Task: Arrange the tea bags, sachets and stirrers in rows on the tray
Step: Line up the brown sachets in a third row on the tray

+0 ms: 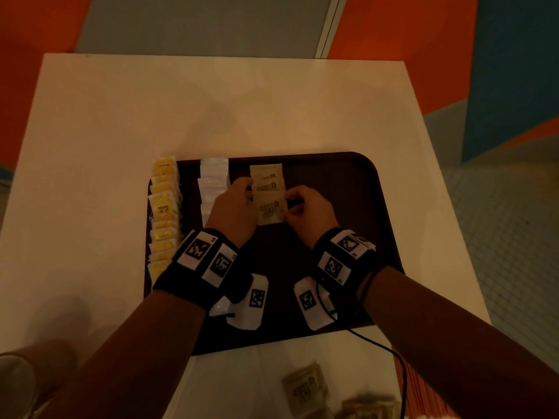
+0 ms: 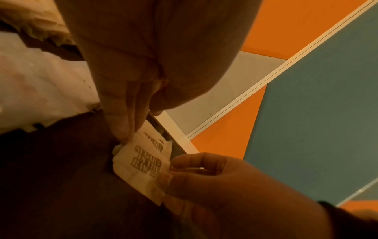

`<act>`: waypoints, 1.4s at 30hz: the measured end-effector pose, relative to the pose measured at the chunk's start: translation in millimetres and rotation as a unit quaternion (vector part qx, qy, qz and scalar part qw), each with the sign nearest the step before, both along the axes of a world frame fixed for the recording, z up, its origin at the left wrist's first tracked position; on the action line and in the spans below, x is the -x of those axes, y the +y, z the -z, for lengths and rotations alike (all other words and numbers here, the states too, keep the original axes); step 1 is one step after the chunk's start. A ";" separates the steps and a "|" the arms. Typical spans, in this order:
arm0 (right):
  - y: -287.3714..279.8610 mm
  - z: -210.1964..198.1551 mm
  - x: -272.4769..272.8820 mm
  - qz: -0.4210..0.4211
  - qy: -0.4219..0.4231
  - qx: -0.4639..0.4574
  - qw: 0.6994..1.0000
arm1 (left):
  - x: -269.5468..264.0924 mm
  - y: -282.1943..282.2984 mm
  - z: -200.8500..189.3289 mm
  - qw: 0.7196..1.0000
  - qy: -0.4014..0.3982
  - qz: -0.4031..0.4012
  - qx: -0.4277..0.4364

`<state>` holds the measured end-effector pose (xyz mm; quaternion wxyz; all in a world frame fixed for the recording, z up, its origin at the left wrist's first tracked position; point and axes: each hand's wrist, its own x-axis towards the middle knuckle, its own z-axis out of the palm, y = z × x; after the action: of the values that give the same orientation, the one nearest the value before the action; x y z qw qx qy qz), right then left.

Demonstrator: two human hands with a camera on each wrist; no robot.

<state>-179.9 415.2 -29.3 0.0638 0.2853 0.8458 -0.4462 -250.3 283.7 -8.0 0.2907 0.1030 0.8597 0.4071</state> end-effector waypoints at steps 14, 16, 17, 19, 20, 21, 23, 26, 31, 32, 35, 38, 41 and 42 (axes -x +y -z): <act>-4.1 -6.7 -11.9 -0.011 -0.019 -0.013 1.000 | -9.7 -7.8 1.3 0.998 0.052 0.004 -0.027; -3.2 -13.5 -19.7 0.008 -0.008 -0.005 1.000 | -21.0 -12.9 -9.8 0.996 0.076 0.002 -0.055; -2.0 -18.4 -25.4 0.026 0.000 0.007 1.000 | -30.1 -17.6 -16.3 0.994 0.078 0.001 -0.079; 1.2 -31.5 -43.0 0.072 0.019 0.039 0.996 | -55.5 -32.8 -28.4 0.991 0.086 0.007 -0.107; 3.5 -38.8 -55.1 0.091 0.031 0.049 0.994 | -70.5 -43.3 -33.4 0.990 0.088 0.011 -0.106; 6.0 -46.4 -68.6 0.101 0.041 0.054 0.993 | -86.3 -54.8 -36.7 0.990 0.083 0.016 -0.109; 9.7 -61.8 -101.6 0.092 0.041 0.064 0.993 | -118.8 -81.2 -39.1 0.991 0.046 0.036 -0.119; 9.1 -78.3 -159.2 0.048 0.000 0.074 0.996 | -162.9 -118.1 -33.0 0.992 -0.033 0.112 -0.049; -6.8 -73.4 -249.9 -0.068 -0.149 0.003 0.987 | -218.4 -140.1 -11.5 0.973 -0.052 0.209 0.081; -10.4 -69.2 -265.0 -0.091 -0.172 -0.021 0.981 | -227.7 -137.1 -6.6 0.974 -0.049 0.206 0.083; -23.1 -61.3 -299.3 -0.146 -0.213 -0.084 0.963 | -245.6 -122.3 7.4 0.976 -0.015 0.200 0.082; -32.5 -57.7 -315.2 -0.192 -0.243 -0.146 0.940 | -251.5 -105.8 14.6 0.977 0.040 0.192 0.087; -37.2 -51.3 -316.7 -0.227 -0.246 -0.171 0.927 | -251.9 -88.4 17.4 0.971 0.083 0.194 0.114; -38.1 -48.1 -315.7 -0.239 -0.242 -0.172 0.925 | -251.7 -82.9 17.5 0.968 0.094 0.196 0.129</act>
<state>135.8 377.2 18.8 0.3215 0.1801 0.9114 -0.1831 1.5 200.8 -25.5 0.2940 0.2686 0.8915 0.2159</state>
